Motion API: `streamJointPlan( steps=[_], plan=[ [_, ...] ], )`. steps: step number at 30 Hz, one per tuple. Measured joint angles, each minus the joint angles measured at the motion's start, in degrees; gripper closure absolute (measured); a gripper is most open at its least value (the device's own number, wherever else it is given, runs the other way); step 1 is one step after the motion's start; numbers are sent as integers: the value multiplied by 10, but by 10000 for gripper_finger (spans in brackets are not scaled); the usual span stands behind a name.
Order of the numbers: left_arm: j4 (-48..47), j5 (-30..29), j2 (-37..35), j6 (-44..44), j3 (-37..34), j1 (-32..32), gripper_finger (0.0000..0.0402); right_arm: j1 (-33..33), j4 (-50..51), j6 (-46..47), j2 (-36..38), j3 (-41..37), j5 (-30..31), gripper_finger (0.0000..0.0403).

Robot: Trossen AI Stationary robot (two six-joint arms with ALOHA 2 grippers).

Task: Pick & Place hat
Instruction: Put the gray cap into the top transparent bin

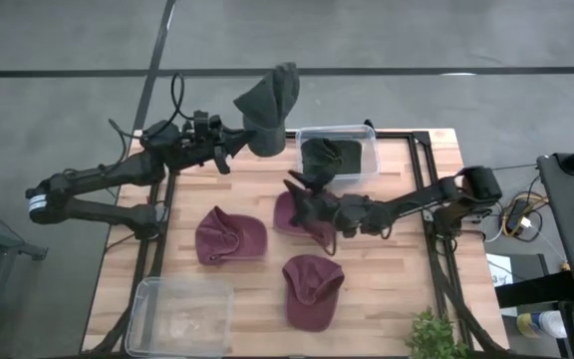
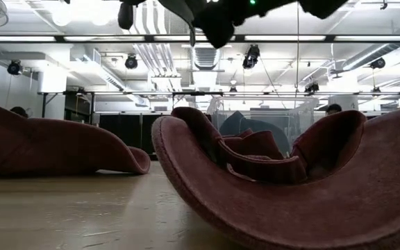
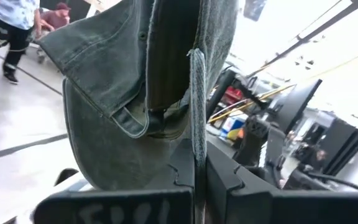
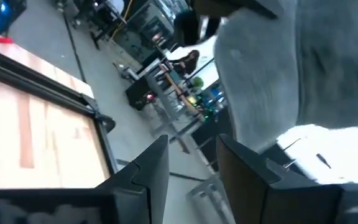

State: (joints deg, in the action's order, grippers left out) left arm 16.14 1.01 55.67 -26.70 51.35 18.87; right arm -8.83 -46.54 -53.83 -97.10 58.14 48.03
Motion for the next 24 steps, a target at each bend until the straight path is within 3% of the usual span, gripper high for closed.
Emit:
streamJointPlan(
  steps=[12,24],
  plan=[
    [-4,17,-3,-19,0,0,395,1,-6,-136,-114,136,91,299],
    [-4,27,-6,-20,0,0,395,2,-8,-161,-90,135,120,321]
  ],
)
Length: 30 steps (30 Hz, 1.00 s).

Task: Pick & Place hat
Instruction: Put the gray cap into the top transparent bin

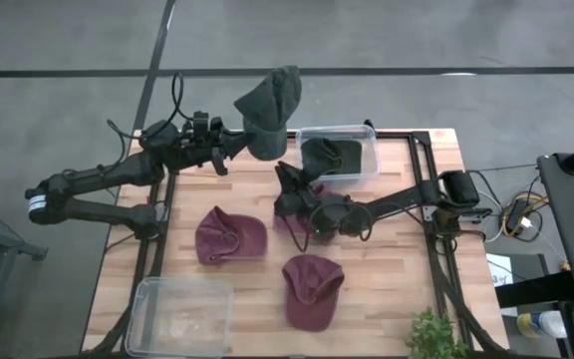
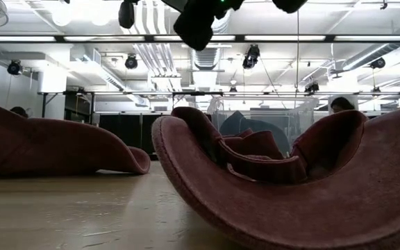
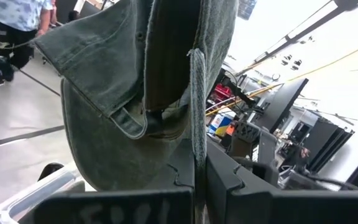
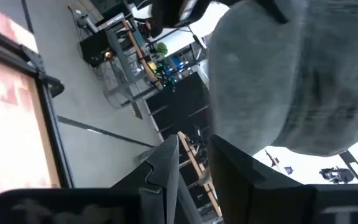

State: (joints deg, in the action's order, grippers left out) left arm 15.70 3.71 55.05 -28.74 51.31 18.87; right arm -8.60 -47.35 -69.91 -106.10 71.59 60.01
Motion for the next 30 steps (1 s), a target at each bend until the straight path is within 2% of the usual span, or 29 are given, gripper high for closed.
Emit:
streamJointPlan(
  steps=[21,24,27,30],
  plan=[
    [15,20,2,-42,0,0,395,20,1,-12,19,10,0,324],
    [17,20,1,-42,-4,0,395,20,2,-13,18,12,8,344],
    [17,17,1,-43,-9,0,395,19,8,-13,18,15,24,382],
    [17,17,2,-39,-10,0,386,19,9,-12,18,18,34,389]
  ],
)
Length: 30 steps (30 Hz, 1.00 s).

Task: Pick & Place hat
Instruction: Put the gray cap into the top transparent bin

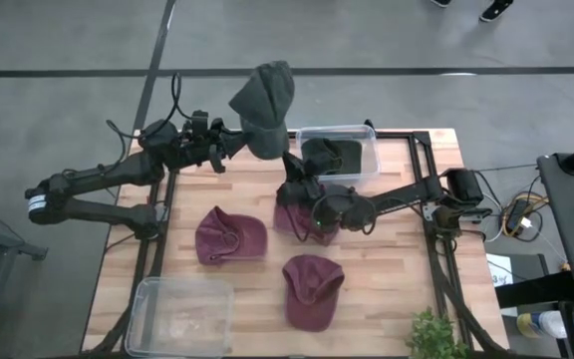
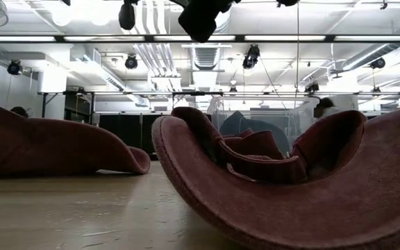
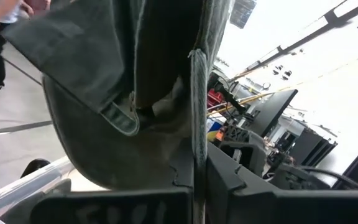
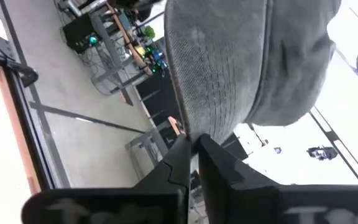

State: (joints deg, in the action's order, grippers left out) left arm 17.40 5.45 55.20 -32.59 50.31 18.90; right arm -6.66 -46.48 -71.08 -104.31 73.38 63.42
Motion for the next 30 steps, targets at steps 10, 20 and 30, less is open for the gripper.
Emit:
streamJointPlan(
  steps=[10,20,30],
  plan=[
    [-7,1,0,55,-1,-1,324,1,-2,6,0,1,10,394],
    [-44,0,-2,71,-1,-1,278,0,0,-11,23,1,26,395],
    [-100,0,-2,113,-1,-1,277,1,90,33,71,1,35,395]
  ],
)
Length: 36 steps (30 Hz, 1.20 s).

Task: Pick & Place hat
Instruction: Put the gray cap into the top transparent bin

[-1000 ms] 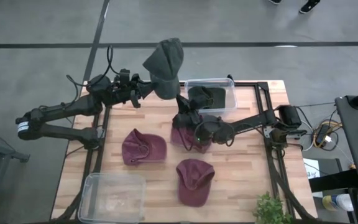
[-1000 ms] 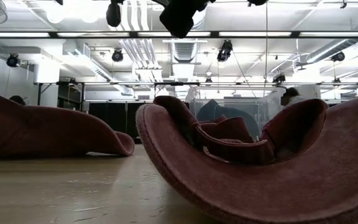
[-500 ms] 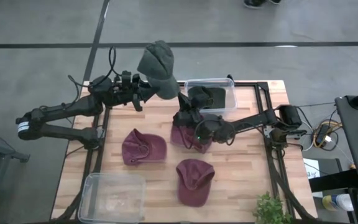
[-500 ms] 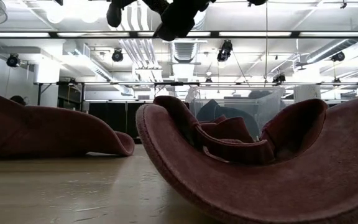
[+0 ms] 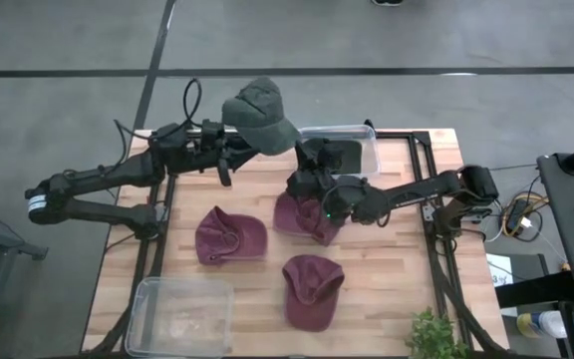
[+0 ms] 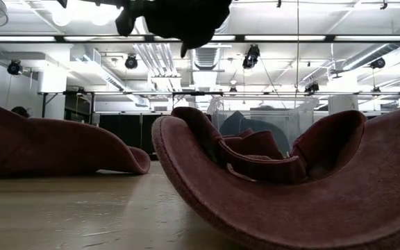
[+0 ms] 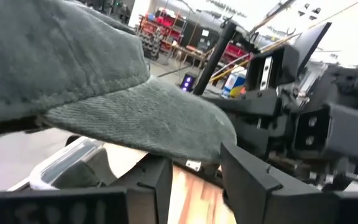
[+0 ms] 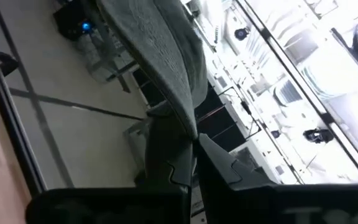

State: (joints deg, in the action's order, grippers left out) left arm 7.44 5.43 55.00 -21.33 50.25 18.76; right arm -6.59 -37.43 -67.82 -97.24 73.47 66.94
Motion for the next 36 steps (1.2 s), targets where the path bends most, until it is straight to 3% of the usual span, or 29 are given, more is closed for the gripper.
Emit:
streamJointPlan(
  steps=[10,17,19,22,25,31,36],
  plan=[
    [-54,-4,0,29,-8,0,277,0,84,85,56,3,4,395],
    [-102,-4,3,70,-8,-3,278,0,253,279,133,5,-9,395],
    [-105,-4,6,74,-9,-3,278,3,363,389,165,17,-54,395],
    [-105,-4,7,77,-9,-3,278,22,538,594,210,48,-182,395],
    [-105,-4,6,92,-9,-4,278,56,650,722,242,64,-292,395],
    [-105,-4,6,95,-9,-4,278,134,778,831,286,70,-384,395],
    [-105,-4,6,96,-9,-4,278,205,811,857,306,64,-479,395]
  ],
)
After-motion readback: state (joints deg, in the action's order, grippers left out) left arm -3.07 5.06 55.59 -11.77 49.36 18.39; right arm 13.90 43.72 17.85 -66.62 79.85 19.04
